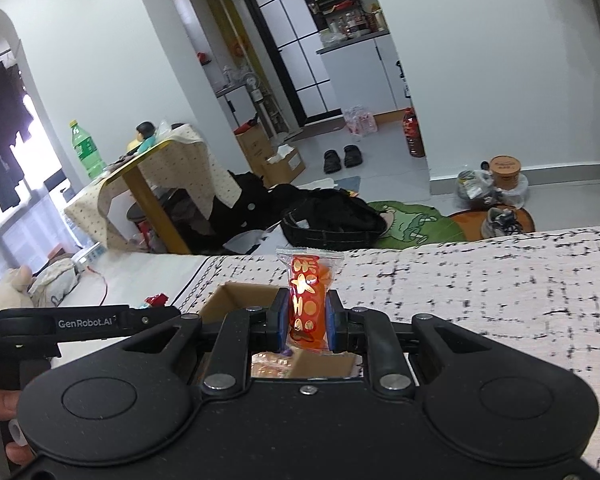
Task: Organize snacks
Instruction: 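Carry both snacks over the cardboard box and open both grippers to drop them, then withdraw both open grippers from the box toward the white and clear packets, then lower the right gripper onto the clear packet with the dark bar and grasp it, then grasp the white packet with black text with the left gripper while the right holds the clear packet, then carry both packets over the cardboard box and open both grippers to drop them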
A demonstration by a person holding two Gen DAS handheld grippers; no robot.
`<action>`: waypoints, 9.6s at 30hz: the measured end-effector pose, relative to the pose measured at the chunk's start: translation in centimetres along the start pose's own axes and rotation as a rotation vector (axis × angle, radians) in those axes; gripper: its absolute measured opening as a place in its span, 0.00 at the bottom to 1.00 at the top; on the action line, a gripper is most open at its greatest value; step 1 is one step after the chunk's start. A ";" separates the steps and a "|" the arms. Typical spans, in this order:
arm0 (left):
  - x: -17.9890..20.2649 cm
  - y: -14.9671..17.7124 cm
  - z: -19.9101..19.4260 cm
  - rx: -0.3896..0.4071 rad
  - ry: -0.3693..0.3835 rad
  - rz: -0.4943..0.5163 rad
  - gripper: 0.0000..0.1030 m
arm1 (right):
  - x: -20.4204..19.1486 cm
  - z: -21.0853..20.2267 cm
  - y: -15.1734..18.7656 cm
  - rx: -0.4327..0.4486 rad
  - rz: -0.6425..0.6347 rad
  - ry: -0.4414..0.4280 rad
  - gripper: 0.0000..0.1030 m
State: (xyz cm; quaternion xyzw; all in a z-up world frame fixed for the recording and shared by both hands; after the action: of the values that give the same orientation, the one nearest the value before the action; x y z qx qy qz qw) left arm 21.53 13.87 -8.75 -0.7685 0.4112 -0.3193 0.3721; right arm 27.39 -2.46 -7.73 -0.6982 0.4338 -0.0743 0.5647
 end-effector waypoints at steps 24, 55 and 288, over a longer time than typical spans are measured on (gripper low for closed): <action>-3.9 -0.1 1.1 -0.028 -0.004 -0.088 0.68 | -2.8 4.1 1.6 -0.081 -0.025 -0.042 0.20; 2.2 2.0 -0.8 -0.036 0.049 -0.031 0.87 | 5.7 -5.2 1.5 -0.026 0.075 0.158 0.59; -2.0 2.0 -2.5 -0.029 -0.022 -0.015 0.51 | -2.5 -1.8 1.9 -0.040 -0.145 0.029 0.52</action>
State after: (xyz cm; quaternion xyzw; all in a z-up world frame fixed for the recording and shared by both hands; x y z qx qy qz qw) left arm 17.80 14.03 -9.52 -0.7803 0.4059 -0.3076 0.3630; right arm 23.78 -1.98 -7.75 -0.7379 0.3914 -0.1164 0.5373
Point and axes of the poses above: each gripper's, at about its wrist camera, not at the fingertips, and z roughly the way its jaws point, x to its right, y to its underside, the point moved 7 cm from there along z, roughly the way its jaws point, and after that the axes turned 12 degrees about x, right-handed, at the moved point
